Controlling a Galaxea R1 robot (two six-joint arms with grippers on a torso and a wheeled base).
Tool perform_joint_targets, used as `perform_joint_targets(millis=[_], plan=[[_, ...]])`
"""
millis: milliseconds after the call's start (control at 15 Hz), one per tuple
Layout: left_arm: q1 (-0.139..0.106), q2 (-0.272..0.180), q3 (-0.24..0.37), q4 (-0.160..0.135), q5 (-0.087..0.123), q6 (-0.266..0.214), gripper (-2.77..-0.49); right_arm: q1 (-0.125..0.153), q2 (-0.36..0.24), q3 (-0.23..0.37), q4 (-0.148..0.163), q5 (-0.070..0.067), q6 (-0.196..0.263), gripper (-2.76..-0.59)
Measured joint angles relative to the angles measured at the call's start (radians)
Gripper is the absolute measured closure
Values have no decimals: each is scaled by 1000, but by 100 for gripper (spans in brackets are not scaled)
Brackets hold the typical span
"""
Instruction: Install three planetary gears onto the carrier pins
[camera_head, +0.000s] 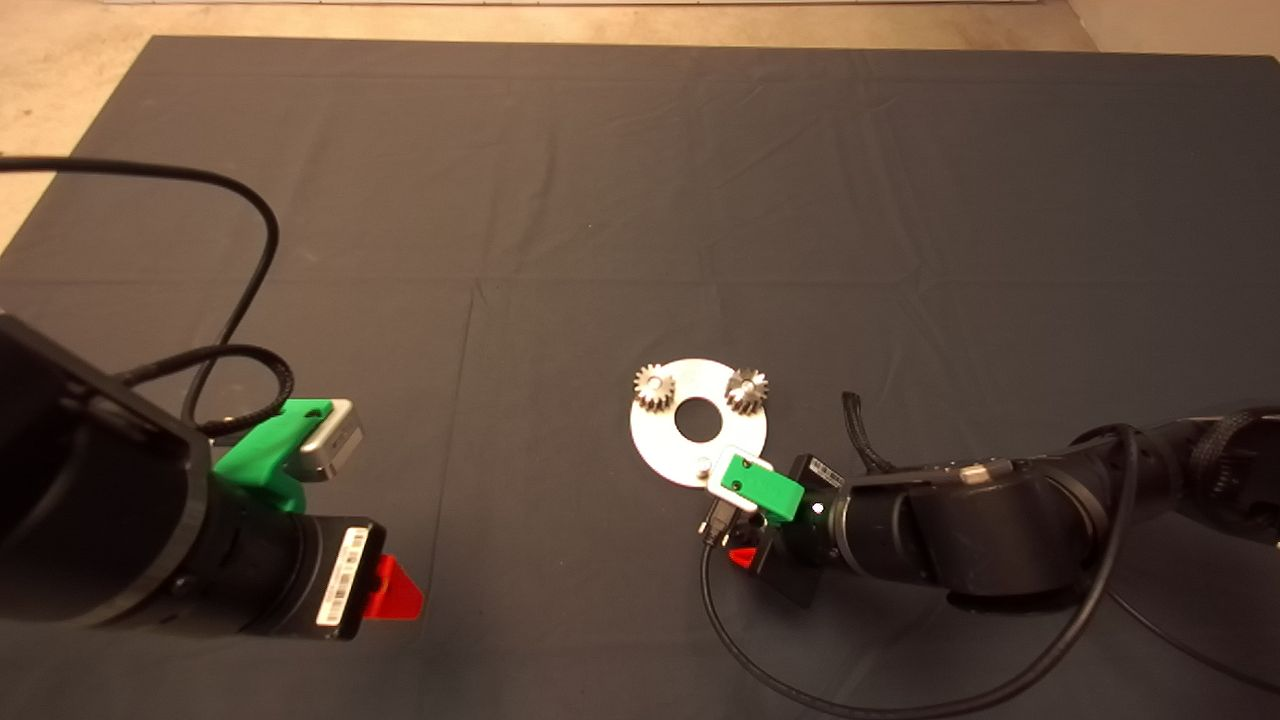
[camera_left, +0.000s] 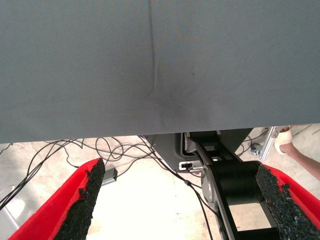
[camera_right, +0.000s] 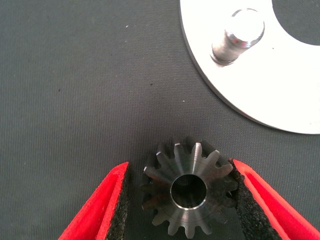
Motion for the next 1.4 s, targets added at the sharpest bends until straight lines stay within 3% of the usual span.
perform_joint_targets(millis=[533,1200,1400], plan=[[0,0,0,0,-9,0,-217,0,0,-6,-3,-3,45,-117],[0,0,0,0,-9,0,-217,3,3,-11,-3,-3,60,-112],[0,0,0,0,-9,0,-217,6,3,-11,-3,-3,121,-110]])
